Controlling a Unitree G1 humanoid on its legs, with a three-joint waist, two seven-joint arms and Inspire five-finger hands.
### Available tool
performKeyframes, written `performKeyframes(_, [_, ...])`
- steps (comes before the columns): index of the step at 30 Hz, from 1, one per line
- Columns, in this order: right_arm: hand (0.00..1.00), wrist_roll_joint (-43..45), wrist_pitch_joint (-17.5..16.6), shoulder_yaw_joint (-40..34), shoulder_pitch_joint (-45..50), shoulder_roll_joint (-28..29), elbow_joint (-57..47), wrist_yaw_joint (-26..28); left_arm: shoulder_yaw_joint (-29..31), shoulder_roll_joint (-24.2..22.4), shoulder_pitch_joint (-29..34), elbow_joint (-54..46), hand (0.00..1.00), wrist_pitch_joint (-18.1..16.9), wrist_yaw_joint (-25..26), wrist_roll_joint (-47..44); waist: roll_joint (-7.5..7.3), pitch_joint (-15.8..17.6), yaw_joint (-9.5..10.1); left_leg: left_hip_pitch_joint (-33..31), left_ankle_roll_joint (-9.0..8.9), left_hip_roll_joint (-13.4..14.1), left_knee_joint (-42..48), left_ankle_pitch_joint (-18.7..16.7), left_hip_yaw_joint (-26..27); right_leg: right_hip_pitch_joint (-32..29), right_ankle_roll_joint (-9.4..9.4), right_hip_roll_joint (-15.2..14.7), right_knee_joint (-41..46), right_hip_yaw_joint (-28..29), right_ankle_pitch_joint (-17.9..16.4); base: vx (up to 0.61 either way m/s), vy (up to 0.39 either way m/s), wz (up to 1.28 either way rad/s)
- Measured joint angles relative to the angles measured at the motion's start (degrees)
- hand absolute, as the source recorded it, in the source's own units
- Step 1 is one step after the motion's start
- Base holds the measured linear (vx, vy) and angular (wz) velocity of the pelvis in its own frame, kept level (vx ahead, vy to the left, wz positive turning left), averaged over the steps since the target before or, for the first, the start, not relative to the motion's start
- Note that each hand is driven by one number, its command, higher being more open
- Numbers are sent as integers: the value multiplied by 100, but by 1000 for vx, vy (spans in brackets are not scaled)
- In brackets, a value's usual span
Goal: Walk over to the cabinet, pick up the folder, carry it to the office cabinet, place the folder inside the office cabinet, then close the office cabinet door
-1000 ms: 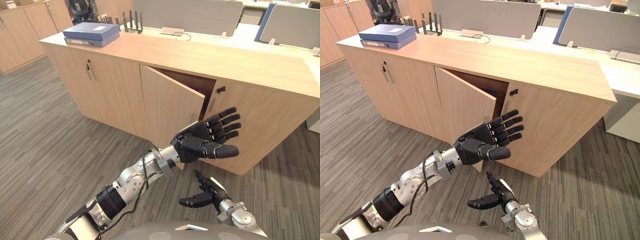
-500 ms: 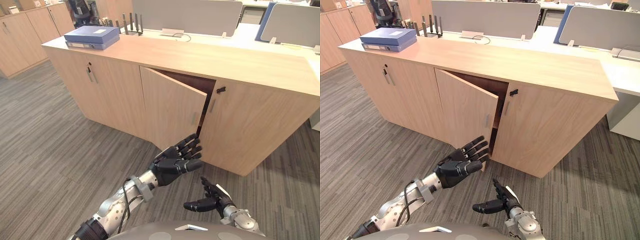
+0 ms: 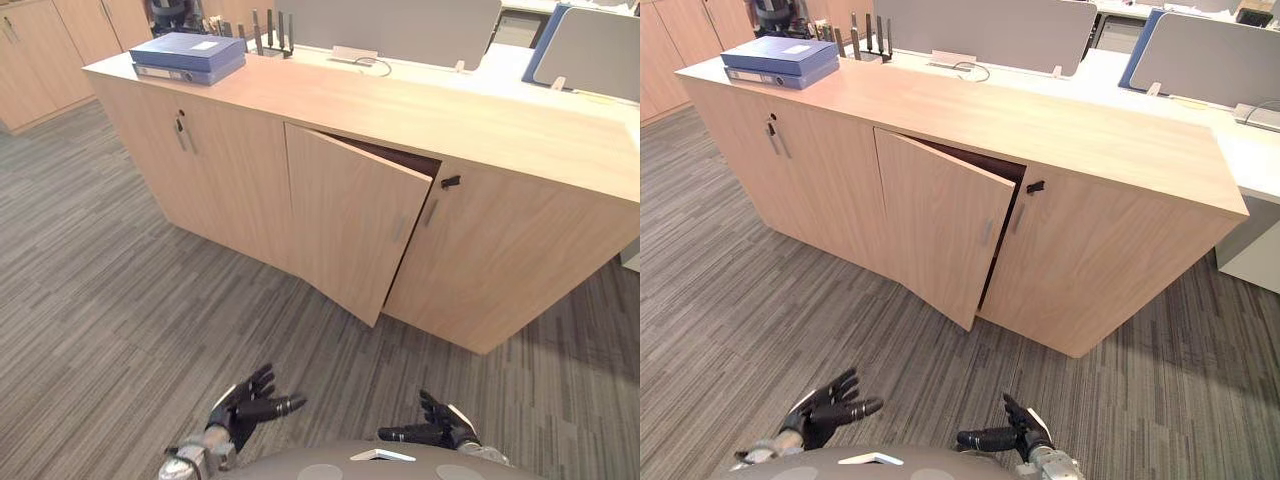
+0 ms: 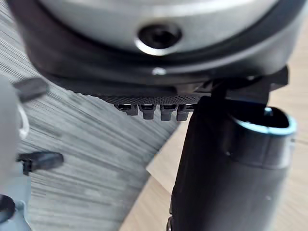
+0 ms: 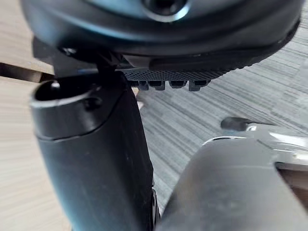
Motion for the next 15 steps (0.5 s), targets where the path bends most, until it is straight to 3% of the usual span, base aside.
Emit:
performKeyframes(6, [100, 19, -9, -645, -244, 400, 923, -362, 1560, -538, -225, 1906, 100, -185, 843, 1067, -22, 50, 118, 86, -22, 7, 56, -45, -105, 161, 2, -17, 6, -114, -55, -7, -7, 9])
performKeyframes(12, [100, 174, 0, -864, -359, 506, 1280, -591, 1821, -772, -118, 2012, 100, -276, 1247, 1229, -77, 119, 196, 184, -45, -10, 50, -69, -277, 256, -4, -65, 198, -283, -209, -22, -3, 15])
performKeyframes(15, [100, 376, 7, -1048, -394, 525, 1443, -670, 1818, -852, -136, 2015, 100, -284, 1327, 1222, -32, 126, 193, 203, -31, -40, -35, -58, -307, 262, -3, -79, 200, -324, -212, -23, 12, 8])
